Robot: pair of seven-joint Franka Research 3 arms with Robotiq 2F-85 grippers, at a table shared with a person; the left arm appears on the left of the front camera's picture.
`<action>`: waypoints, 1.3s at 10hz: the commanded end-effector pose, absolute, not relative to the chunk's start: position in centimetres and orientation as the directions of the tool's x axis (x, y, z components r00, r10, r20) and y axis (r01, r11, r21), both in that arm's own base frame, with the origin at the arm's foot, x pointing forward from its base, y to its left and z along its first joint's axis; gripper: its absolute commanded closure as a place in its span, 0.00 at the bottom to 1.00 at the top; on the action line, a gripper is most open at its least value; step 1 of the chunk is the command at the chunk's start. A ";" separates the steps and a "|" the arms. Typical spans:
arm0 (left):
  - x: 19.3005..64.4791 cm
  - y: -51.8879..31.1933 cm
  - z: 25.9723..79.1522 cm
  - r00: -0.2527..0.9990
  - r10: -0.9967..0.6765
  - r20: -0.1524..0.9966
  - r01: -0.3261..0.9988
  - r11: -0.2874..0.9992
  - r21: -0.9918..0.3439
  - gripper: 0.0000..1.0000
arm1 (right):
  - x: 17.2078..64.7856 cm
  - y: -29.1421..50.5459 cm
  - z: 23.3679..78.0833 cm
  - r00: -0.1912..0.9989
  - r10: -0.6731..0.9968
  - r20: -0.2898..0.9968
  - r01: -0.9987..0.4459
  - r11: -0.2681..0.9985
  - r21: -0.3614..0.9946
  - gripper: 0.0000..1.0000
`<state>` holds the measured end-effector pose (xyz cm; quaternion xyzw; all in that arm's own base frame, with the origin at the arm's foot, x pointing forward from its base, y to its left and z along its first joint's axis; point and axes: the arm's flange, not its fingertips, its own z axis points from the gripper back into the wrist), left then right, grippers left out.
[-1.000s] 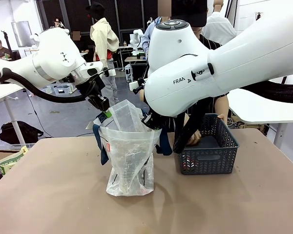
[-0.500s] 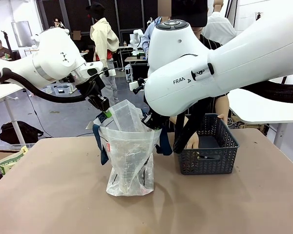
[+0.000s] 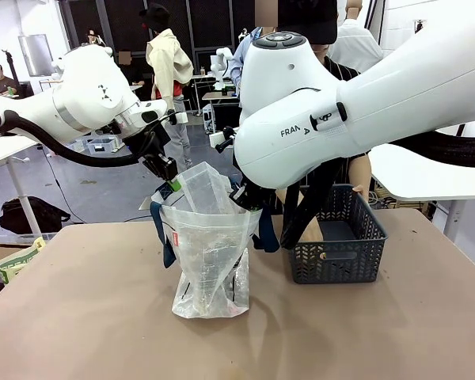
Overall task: Transfer purchased items from the store into the shopping bag.
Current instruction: Move the Reusable shopping bag to the right side of the table.
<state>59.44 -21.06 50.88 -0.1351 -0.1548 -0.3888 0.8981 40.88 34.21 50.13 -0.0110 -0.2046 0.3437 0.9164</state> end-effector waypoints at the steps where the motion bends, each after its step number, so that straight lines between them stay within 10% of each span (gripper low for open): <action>1: 59.1 -20.8 50.9 0.650 -0.653 0.387 0.736 0.668 -0.110 1.00 | 40.8 34.1 50.2 0.679 0.633 0.371 -0.627 0.763 -0.154 1.00; 13: 59.1 -20.8 50.9 0.650 -0.653 0.387 0.736 0.668 -0.110 1.00 | 40.8 34.1 50.2 0.679 0.633 0.371 -0.627 0.763 -0.154 1.00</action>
